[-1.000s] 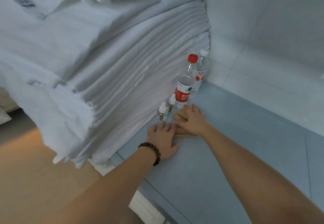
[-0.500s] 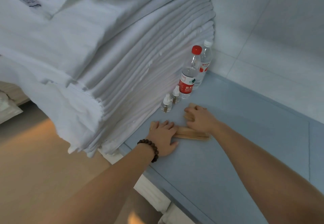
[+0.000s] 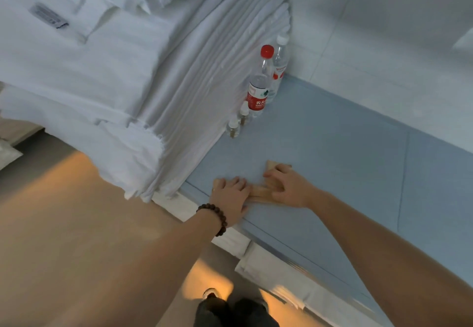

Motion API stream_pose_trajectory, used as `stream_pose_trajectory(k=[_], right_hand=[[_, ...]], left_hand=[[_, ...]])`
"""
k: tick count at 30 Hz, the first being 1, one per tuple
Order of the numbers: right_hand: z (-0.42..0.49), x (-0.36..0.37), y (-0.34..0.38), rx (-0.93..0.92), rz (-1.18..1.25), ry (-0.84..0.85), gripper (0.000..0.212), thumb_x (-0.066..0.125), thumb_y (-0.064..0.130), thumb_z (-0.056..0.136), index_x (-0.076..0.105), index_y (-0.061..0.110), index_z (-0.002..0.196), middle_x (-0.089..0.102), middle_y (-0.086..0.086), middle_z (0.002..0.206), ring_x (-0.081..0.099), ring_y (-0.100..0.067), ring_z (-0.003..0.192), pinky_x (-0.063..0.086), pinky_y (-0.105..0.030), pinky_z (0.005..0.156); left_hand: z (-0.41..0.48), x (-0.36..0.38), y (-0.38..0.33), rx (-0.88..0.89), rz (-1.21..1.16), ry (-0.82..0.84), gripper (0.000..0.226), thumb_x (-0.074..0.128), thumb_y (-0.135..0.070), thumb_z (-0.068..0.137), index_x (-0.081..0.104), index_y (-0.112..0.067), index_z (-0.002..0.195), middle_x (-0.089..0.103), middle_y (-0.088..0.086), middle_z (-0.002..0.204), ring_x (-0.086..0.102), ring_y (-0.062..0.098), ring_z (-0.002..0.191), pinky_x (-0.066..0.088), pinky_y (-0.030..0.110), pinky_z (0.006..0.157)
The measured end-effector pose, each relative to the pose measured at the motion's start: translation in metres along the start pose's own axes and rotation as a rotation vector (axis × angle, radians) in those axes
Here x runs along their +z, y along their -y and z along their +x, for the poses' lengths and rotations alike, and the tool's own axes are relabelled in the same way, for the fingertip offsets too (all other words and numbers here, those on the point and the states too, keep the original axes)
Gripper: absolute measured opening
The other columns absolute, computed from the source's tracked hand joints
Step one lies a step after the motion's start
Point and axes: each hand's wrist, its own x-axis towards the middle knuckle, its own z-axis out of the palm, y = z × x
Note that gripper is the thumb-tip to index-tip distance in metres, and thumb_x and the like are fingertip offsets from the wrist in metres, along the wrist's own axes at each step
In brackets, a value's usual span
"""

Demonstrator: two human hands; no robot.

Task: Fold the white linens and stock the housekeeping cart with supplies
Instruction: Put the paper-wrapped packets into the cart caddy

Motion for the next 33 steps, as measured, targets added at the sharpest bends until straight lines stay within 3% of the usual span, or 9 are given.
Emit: stream_pose_trajectory(k=[11, 17, 20, 23, 27, 33], right_hand=[[-0.046, 0.028, -0.008, -0.085, 0.01, -0.053, 0.053, 0.058, 0.011, 0.08, 0.048, 0.015, 0.132, 0.038, -0.011, 0.139, 0.041, -0.028, 0.124, 0.032, -0.029, 0.099], [-0.065, 0.044, -0.024, -0.135, -0.022, -0.101, 0.059, 0.053, 0.004, 0.082, 0.043, 0.014, 0.139, 0.033, -0.011, 0.149, 0.031, -0.027, 0.137, 0.026, -0.034, 0.112], [-0.073, 0.052, -0.032, -0.131, -0.081, -0.123, 0.06, 0.053, 0.006, 0.087, 0.036, 0.017, 0.144, 0.032, -0.006, 0.152, 0.03, -0.024, 0.139, 0.025, -0.034, 0.114], [-0.081, 0.058, -0.037, -0.116, -0.095, -0.19, 0.058, 0.052, 0.004, 0.089, 0.037, 0.018, 0.143, 0.039, -0.004, 0.149, 0.039, -0.022, 0.133, 0.031, -0.032, 0.109], [-0.089, 0.059, -0.039, -0.09, -0.115, -0.287, 0.045, 0.049, 0.009, 0.092, 0.047, 0.019, 0.136, 0.054, -0.002, 0.135, 0.053, -0.026, 0.118, 0.042, -0.034, 0.094], [-0.101, 0.053, -0.03, -0.206, -0.035, -0.408, 0.034, 0.051, 0.011, 0.094, 0.059, 0.016, 0.127, 0.06, -0.002, 0.126, 0.054, -0.023, 0.116, 0.041, -0.032, 0.094]], left_hand=[[-0.02, 0.002, -0.025, -0.014, 0.019, -0.015, 0.051, 0.058, -0.036, 0.09, 0.042, -0.024, 0.137, 0.042, -0.005, 0.145, 0.033, 0.018, 0.137, 0.025, 0.04, 0.11], [-0.032, 0.006, -0.036, 0.003, 0.038, 0.001, 0.059, 0.063, -0.043, 0.084, 0.043, -0.024, 0.136, 0.045, -0.008, 0.141, 0.037, 0.017, 0.132, 0.03, 0.036, 0.106], [-0.042, 0.008, -0.044, -0.014, 0.11, -0.044, 0.041, 0.052, -0.025, 0.093, 0.043, -0.025, 0.133, 0.049, -0.007, 0.134, 0.043, 0.018, 0.121, 0.038, 0.033, 0.095], [-0.05, 0.007, -0.054, -0.049, 0.142, -0.067, 0.037, 0.041, -0.007, 0.094, 0.046, -0.022, 0.128, 0.055, -0.003, 0.124, 0.046, 0.019, 0.112, 0.041, 0.031, 0.08], [-0.055, 0.004, -0.061, -0.088, 0.161, -0.057, 0.044, 0.041, 0.001, 0.092, 0.047, -0.023, 0.128, 0.056, -0.003, 0.122, 0.046, 0.019, 0.112, 0.043, 0.031, 0.078], [-0.067, 0.0, -0.065, -0.213, 0.132, -0.033, 0.052, 0.042, 0.001, 0.093, 0.04, -0.026, 0.137, 0.052, -0.005, 0.131, 0.044, 0.018, 0.119, 0.045, 0.031, 0.082]])
